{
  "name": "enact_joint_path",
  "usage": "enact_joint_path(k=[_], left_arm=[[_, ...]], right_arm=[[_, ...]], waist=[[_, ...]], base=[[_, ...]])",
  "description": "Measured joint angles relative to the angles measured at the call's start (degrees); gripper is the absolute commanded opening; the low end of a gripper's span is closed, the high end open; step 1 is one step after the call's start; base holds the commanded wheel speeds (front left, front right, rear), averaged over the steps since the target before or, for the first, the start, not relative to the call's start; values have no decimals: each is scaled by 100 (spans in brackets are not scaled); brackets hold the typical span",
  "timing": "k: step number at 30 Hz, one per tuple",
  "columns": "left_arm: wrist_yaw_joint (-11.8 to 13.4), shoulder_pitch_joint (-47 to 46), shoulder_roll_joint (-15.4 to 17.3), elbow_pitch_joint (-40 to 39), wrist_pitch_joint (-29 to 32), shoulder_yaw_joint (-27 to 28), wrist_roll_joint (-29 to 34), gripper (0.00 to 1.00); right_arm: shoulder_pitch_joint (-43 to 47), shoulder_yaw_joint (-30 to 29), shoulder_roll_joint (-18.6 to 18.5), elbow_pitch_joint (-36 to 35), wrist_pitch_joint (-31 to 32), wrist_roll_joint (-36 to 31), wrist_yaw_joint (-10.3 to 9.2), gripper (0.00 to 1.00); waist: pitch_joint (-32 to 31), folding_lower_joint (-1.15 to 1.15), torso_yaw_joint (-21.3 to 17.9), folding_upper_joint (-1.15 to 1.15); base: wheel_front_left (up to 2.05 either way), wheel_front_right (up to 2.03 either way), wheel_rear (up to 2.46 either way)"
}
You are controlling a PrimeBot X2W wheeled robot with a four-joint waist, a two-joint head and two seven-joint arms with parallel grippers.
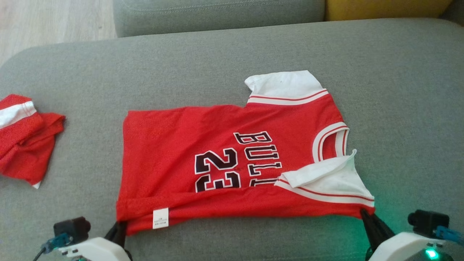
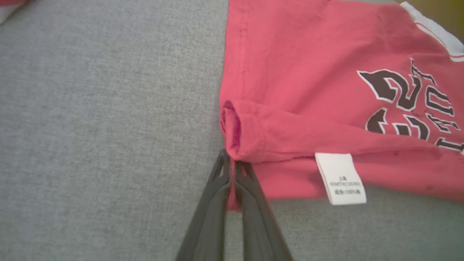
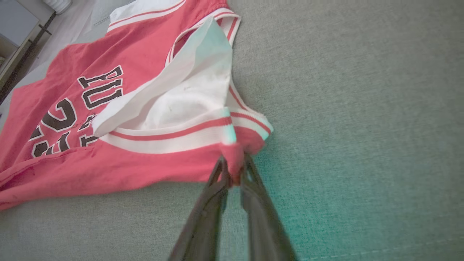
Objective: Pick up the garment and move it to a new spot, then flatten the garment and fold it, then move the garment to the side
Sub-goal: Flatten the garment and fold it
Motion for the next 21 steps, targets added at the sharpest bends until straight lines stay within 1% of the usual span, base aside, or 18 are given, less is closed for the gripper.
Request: enact_joint_path(k=[1,3,4,7,13,16,17,21], left_arm=[[14,14,2,-5,34,-18,-16,100],[114,63,1,-54,54,-46,-22,100],[114,63,1,-54,54,-46,-22,100],[252,86,-3,-261,-78,-55,88,100],[509,-10,4,-910,-839,-114,679,100],[568,-153,-2,-1228,-1094,-133,880,100],[615,-265,10,-1413,-1122,-142,1005,100],[713,-355,37,-1579,-1101,-187,1137,100]], right_arm=[[-1,-10,0,-19,-2,-1,0,100],[-12,-70,7,-83,-130,-3,0,100],[-12,-70,7,-83,-130,-3,0,100],[-82,-75,5,-225,-464,-178,0,100],[-537,92,-99,-784,-1215,-715,0,100],[-614,129,-163,-1033,-1337,-868,0,100],[-615,181,-182,-1145,-1366,-912,0,100],[-620,346,-194,-1266,-1365,-920,0,100]], waist=[[-11,0,-5,0],[-33,0,-17,0],[-33,0,-17,0],[-76,0,-19,0],[-179,0,-15,0],[-228,0,7,0],[-246,0,20,0],[-265,0,26,0]], base=[[0,0,0],[0,0,0],[0,0,0],[0,0,0],[0,0,0],[0,0,0],[0,0,0],[0,0,0]])
